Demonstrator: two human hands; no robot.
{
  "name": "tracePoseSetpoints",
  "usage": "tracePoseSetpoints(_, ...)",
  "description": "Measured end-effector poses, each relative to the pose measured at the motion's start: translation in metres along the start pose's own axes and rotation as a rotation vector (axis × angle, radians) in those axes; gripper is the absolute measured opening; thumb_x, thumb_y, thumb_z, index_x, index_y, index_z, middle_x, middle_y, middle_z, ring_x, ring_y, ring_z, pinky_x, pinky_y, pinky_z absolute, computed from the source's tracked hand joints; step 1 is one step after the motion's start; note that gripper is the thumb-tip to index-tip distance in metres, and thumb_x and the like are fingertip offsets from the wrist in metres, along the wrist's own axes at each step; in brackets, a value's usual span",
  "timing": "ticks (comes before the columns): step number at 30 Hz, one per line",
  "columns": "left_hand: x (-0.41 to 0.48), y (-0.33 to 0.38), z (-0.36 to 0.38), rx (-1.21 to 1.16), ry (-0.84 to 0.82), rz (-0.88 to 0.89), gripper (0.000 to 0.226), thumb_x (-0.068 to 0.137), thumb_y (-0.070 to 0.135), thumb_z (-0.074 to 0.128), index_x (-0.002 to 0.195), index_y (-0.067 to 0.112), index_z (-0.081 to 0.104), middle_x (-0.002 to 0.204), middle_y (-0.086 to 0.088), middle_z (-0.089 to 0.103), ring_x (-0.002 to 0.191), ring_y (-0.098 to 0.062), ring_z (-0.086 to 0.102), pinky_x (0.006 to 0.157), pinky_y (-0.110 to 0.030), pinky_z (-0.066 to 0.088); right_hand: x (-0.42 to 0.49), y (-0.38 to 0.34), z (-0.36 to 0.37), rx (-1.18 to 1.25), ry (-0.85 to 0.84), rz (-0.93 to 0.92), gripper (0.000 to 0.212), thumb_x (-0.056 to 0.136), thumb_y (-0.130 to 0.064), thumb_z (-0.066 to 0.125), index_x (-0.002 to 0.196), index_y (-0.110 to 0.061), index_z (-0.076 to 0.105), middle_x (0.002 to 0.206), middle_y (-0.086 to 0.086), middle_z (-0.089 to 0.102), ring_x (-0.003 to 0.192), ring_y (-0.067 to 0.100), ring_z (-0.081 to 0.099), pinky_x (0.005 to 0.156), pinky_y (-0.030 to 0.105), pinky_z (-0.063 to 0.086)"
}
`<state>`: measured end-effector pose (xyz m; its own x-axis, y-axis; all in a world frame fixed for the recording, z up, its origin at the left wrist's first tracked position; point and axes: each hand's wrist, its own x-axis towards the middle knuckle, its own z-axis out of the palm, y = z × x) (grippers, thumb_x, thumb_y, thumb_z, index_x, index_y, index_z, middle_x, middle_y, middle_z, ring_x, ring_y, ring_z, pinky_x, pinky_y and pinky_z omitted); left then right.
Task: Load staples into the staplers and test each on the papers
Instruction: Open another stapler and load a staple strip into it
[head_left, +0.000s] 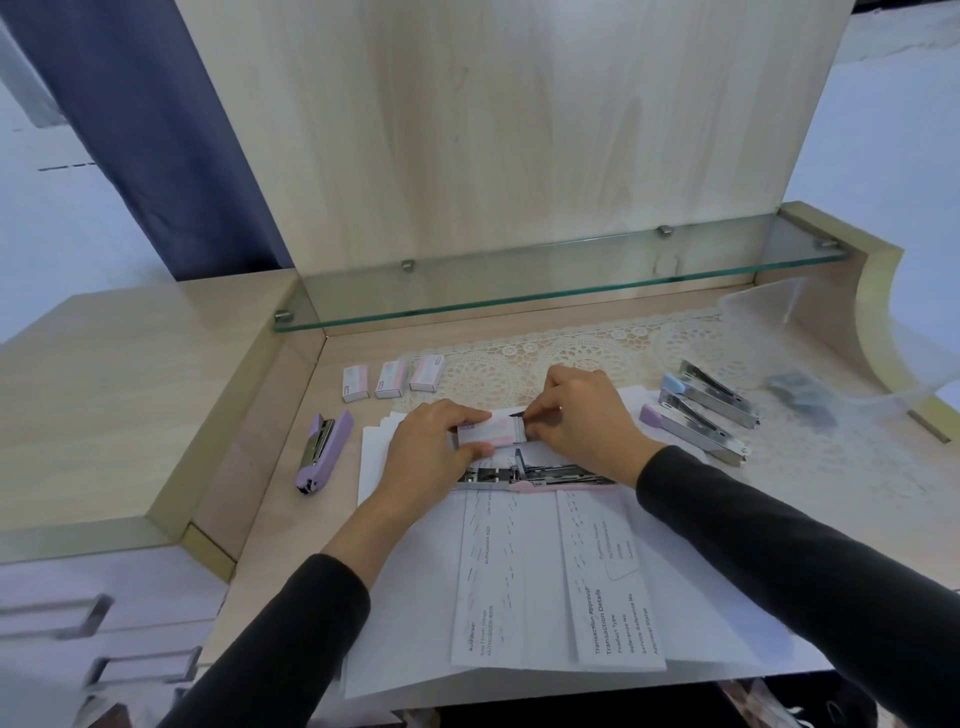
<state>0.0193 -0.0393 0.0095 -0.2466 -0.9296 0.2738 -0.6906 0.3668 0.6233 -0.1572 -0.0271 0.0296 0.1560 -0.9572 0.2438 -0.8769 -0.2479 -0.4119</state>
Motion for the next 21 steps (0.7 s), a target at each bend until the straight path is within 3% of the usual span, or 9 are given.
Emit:
tracePoseSetpoints(3, 0.0001, -0.0008, 0.0003, 0.0, -0.001, 0.008, 0.035, 0.072, 0.019, 0.077, 0.105, 0.016, 0.068, 0.102, -0.001, 0.066, 0.097, -0.016, 0.055, 0.089, -0.027, 0.042, -0.0007, -0.0004, 0.0043, 0.057, 0.04, 0.021, 0.017, 0.081, -0.019, 0.064, 0.095, -0.016, 0.072, 0.08, -0.003, 0.047, 0.082, 0.016, 0.046, 0.089, 0.035, 0.033)
tracePoseSetpoints(9, -0.0001, -0.002, 0.0022, -0.005, 0.01, 0.0, 0.035, 0.072, 0.02, 0.076, 0.105, 0.017, 0.068, 0.102, 0.0, 0.066, 0.097, -0.016, 0.054, 0.089, -0.029, 0.043, 0.0007, 0.0018, 0.0086, 0.134, 0.084, -0.007, 0.012, 0.075, -0.013, 0.069, 0.086, -0.015, 0.074, 0.081, 0.006, 0.061, 0.075, 0.018, 0.051, 0.083, 0.04, 0.042)
tracePoseSetpoints(17, -0.0002, -0.0024, 0.003, -0.012, 0.016, 0.006, 0.035, 0.071, 0.02, 0.077, 0.105, 0.016, 0.068, 0.099, -0.001, 0.066, 0.096, -0.016, 0.055, 0.089, -0.031, 0.044, 0.0035, 0.0017, 0.0067, 0.127, 0.017, 0.016, 0.011, 0.073, -0.014, 0.07, 0.085, -0.013, 0.07, 0.081, 0.0, 0.056, 0.077, 0.014, 0.048, 0.082, 0.035, 0.039)
tracePoseSetpoints(21, -0.0007, -0.0024, 0.003, -0.02, 0.021, 0.004, 0.034, 0.071, 0.019, 0.077, 0.105, 0.016, 0.068, 0.099, -0.001, 0.065, 0.095, -0.016, 0.055, 0.089, -0.03, 0.043, 0.0047, 0.0017, 0.0045, 0.138, -0.028, 0.031, 0.012, 0.071, -0.014, 0.071, 0.082, -0.014, 0.065, 0.079, -0.004, 0.053, 0.072, 0.012, 0.046, 0.073, 0.028, 0.035)
